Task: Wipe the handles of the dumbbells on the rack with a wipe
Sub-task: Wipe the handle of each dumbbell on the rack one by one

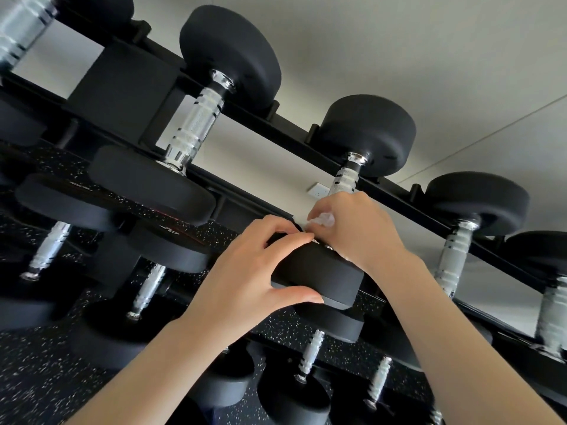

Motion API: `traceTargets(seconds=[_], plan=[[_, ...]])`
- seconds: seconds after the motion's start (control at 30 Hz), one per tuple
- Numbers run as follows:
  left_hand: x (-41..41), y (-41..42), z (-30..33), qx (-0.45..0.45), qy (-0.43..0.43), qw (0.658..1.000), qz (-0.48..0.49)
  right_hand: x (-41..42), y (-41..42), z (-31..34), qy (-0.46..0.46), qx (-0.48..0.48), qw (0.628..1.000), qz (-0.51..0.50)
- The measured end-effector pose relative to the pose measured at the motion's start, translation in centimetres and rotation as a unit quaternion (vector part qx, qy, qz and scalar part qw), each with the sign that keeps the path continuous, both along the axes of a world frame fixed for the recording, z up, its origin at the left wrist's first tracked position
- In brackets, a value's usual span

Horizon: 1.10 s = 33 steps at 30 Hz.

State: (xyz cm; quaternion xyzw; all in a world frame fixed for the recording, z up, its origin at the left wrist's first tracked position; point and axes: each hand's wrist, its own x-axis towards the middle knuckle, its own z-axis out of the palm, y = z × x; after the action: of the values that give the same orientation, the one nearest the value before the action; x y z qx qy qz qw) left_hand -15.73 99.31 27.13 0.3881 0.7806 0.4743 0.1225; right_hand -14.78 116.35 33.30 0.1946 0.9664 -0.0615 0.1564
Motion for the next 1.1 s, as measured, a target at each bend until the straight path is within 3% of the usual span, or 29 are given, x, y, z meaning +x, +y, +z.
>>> traceTargets(seconds=[0.43, 0.73, 0.9, 1.1], plan=[[-0.1, -0.2, 0.3, -0.016, 0.012, 1.0, -0.002, -1.5, 1.1, -0.4, 0.048, 0.107, 0.993, 0.032], [-0.4, -0.1, 0.1, -0.005, 0.028, 1.0, -0.006, -4.3, 4.2, -0.1, 0.143, 0.109, 0.983, -0.038], [-0.5, -0.1, 0.2, -0.006, 0.043, 0.999, -0.007, -3.2, 4.3, -1.4, 0.219, 0.15, 0.964, -0.025], [-0.9, 0.1, 0.3, -0.019, 0.079, 0.997, -0.019, -1.6, 4.6, -2.9, 0.337, 0.082, 0.937, -0.05]])
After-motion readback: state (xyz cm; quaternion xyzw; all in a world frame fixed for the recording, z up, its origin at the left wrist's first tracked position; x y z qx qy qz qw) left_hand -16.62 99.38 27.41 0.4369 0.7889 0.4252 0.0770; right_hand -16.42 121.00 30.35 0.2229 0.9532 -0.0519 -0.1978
